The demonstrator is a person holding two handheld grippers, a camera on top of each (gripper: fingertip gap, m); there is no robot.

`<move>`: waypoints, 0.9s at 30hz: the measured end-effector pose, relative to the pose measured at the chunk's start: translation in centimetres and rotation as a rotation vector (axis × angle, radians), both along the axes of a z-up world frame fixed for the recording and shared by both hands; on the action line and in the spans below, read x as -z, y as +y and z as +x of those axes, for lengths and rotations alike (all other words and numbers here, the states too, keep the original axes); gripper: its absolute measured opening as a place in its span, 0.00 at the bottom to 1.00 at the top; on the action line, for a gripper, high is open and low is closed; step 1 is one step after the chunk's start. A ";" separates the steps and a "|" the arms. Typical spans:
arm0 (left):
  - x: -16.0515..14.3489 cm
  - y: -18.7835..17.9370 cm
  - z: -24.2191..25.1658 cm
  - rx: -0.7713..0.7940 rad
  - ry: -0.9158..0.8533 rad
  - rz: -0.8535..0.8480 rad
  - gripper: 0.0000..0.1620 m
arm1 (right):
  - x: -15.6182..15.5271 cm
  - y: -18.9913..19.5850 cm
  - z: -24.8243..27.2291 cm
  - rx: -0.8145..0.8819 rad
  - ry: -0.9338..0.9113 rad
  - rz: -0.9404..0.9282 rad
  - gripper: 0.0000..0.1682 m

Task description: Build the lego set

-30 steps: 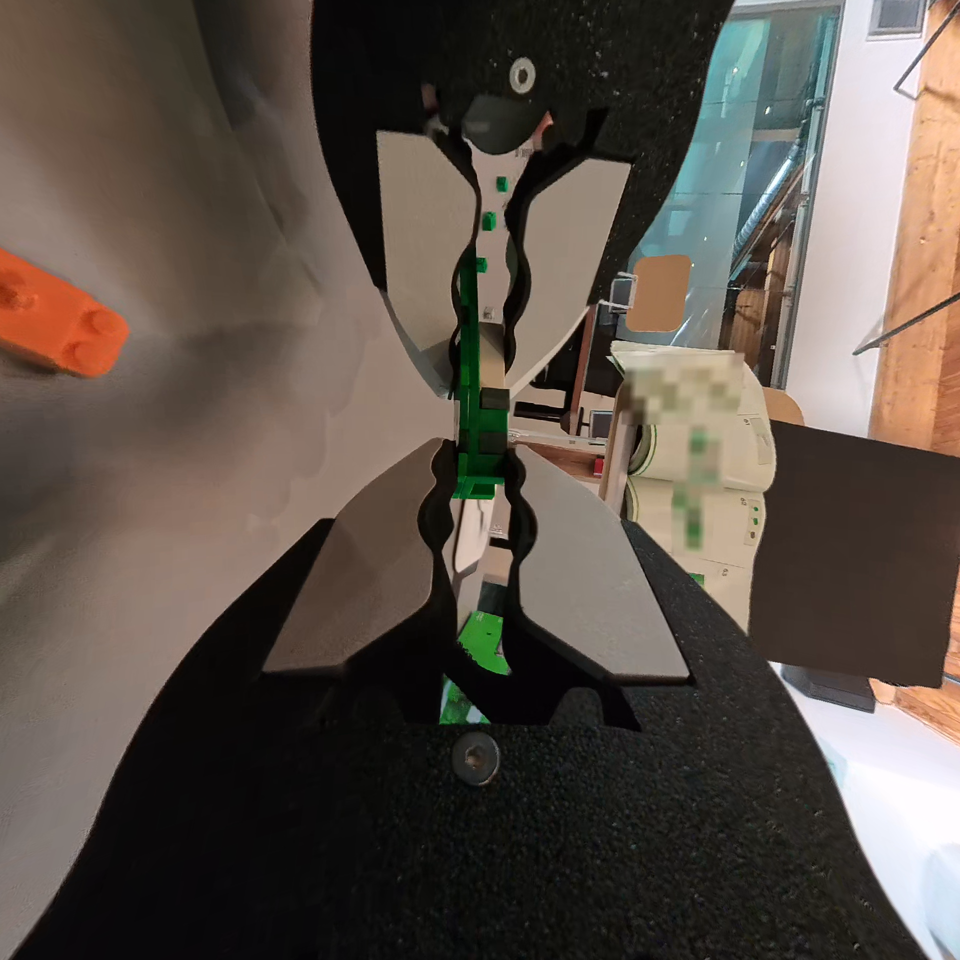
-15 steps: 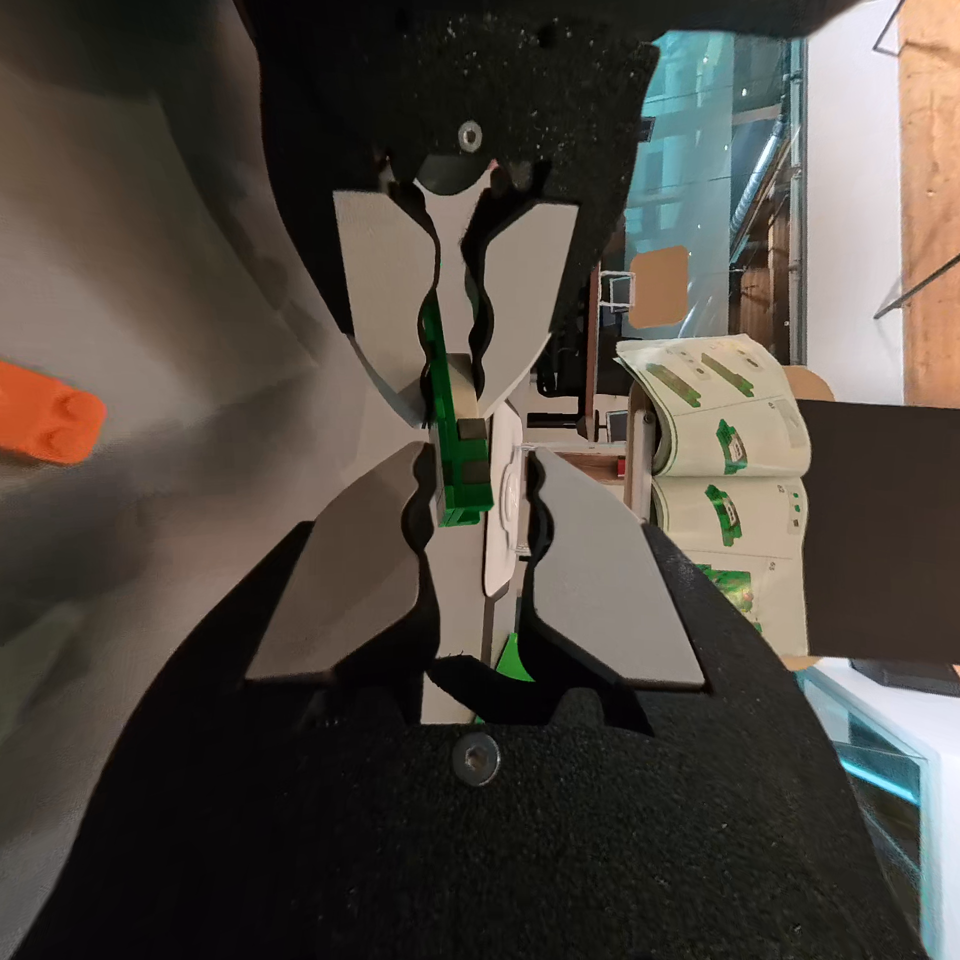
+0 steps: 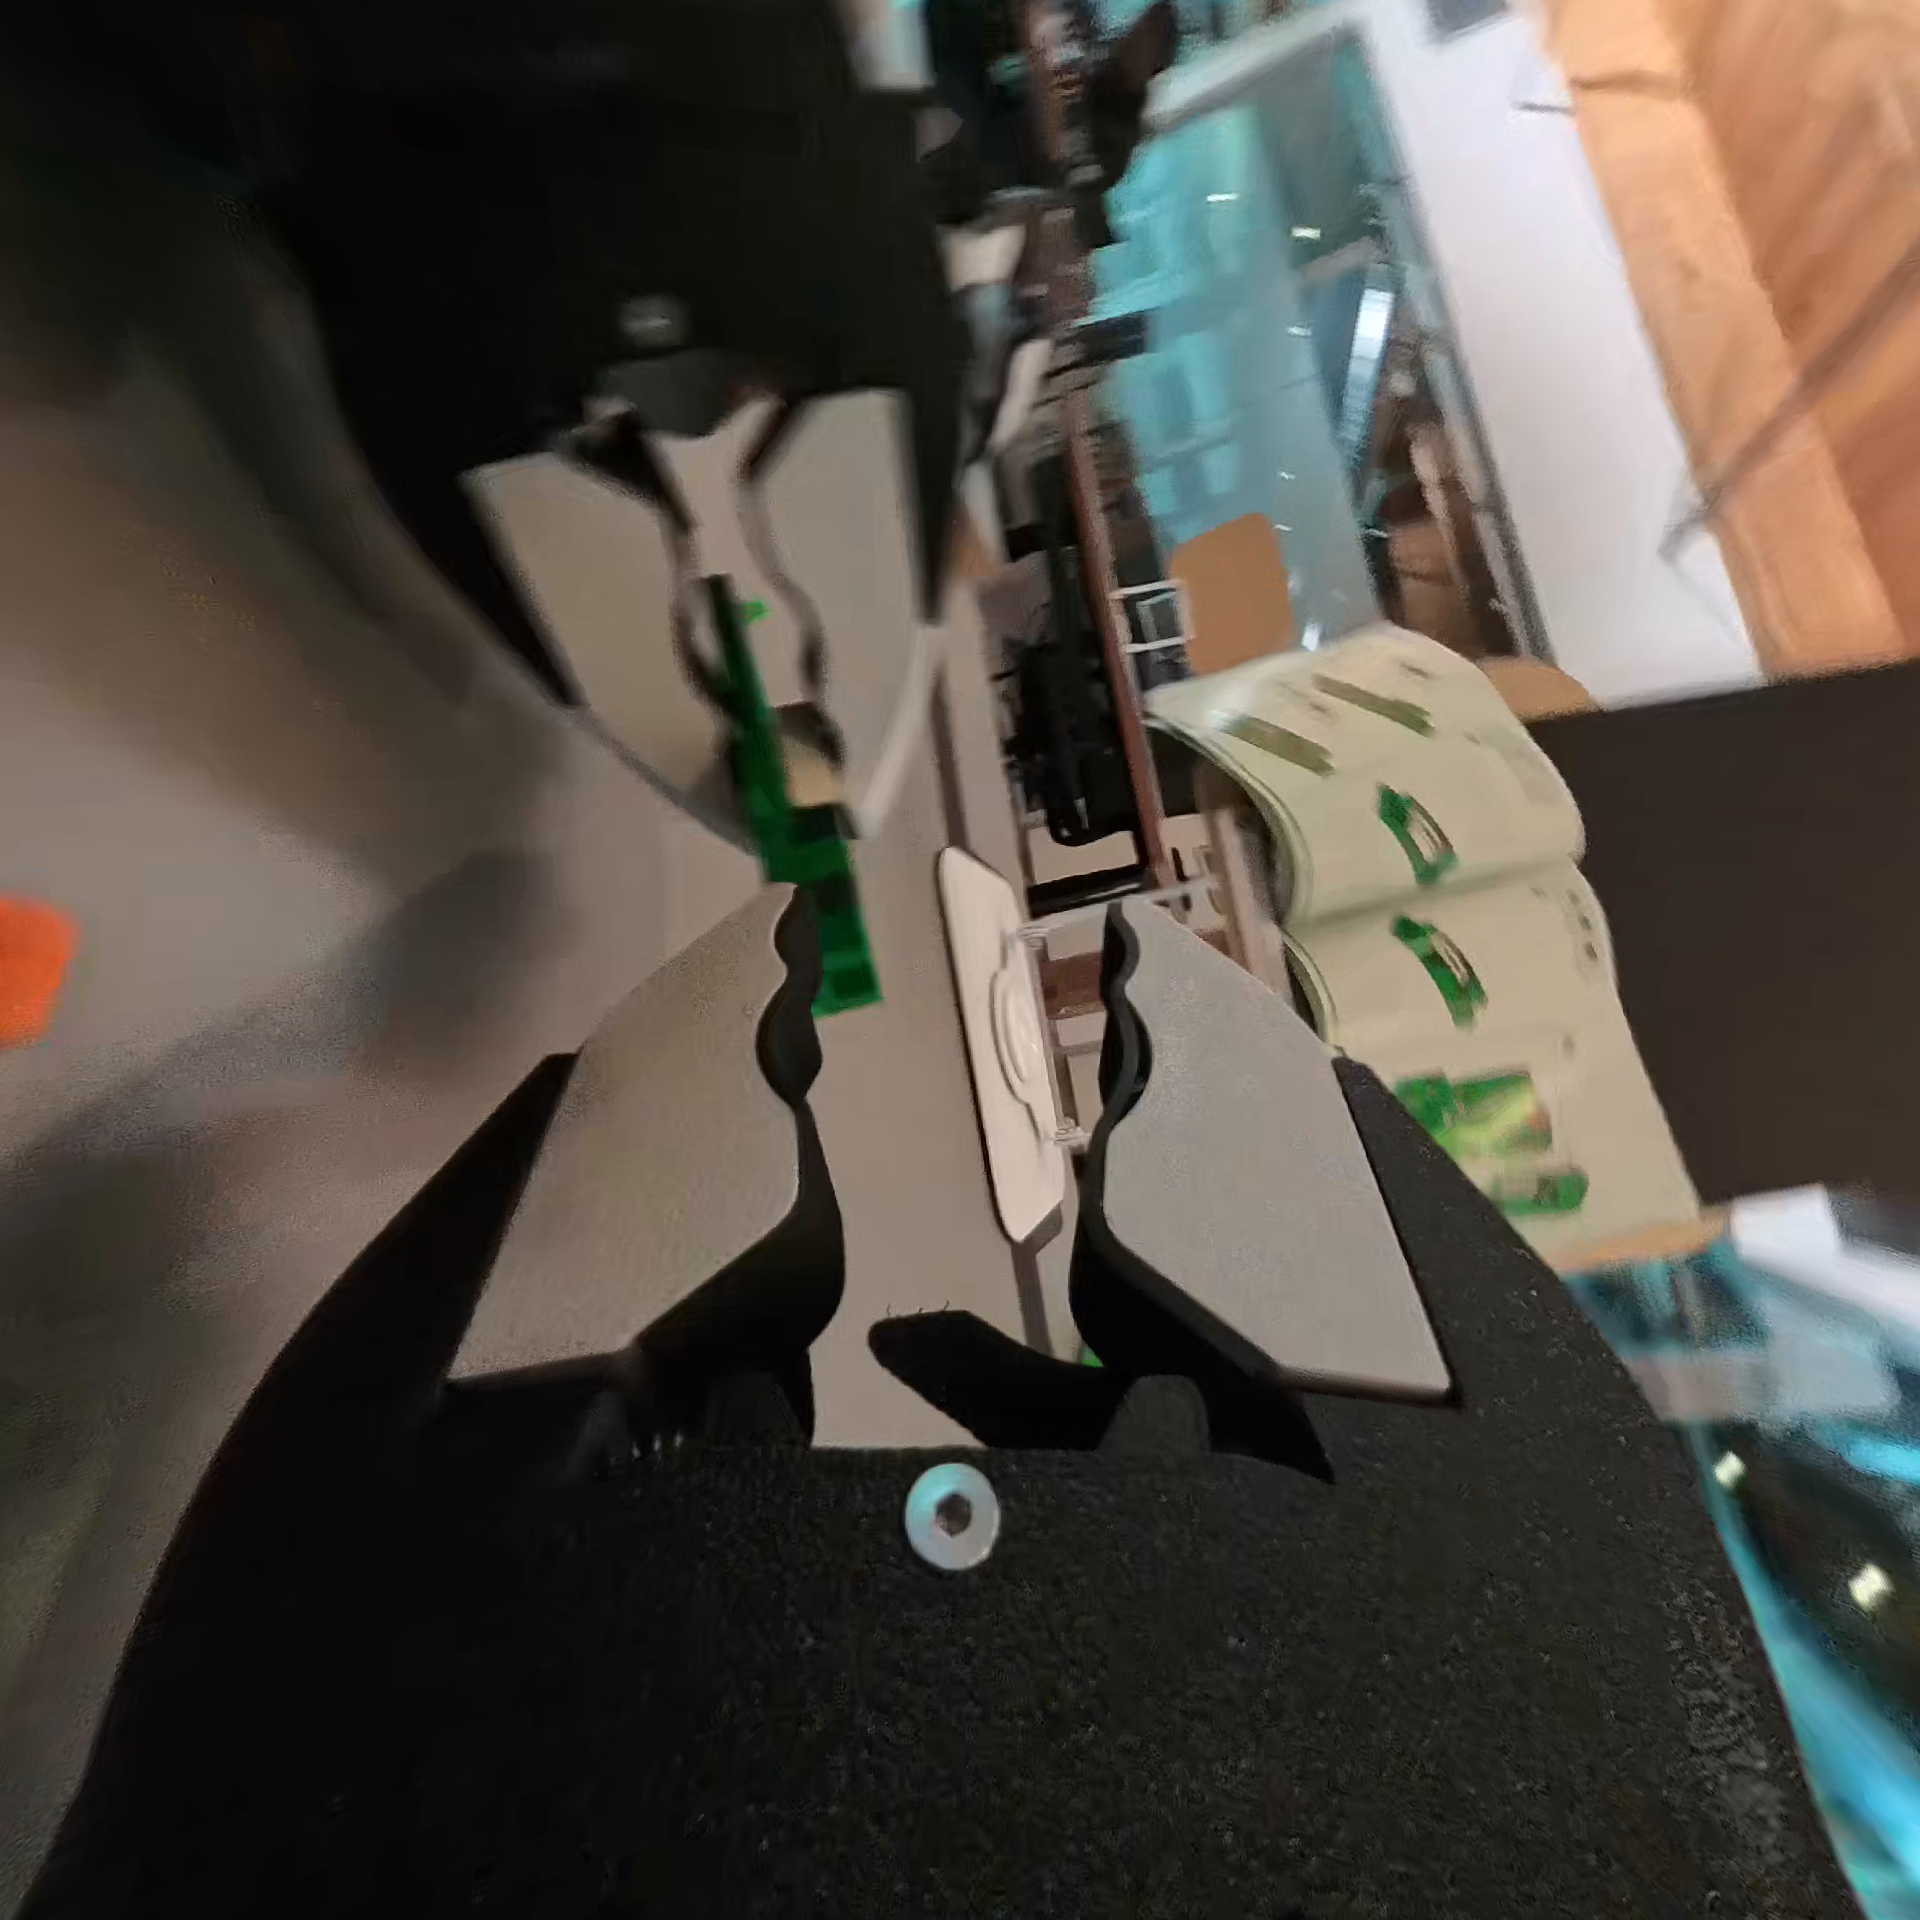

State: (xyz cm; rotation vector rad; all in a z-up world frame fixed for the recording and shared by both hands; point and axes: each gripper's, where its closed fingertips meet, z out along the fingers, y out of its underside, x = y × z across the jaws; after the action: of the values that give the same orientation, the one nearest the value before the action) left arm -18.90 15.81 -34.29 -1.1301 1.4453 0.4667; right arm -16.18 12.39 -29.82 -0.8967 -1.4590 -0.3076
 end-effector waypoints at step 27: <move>-3.7 1.0 -3.0 -0.006 -0.049 0.297 0.11 | -0.5 1.4 0.0 -0.184 0.507 -0.845 0.29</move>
State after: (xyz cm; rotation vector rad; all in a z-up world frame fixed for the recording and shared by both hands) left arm -21.93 16.82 -30.61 -0.9012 1.2815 0.6315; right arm -16.22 13.83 -29.31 -1.3659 -1.1595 0.6887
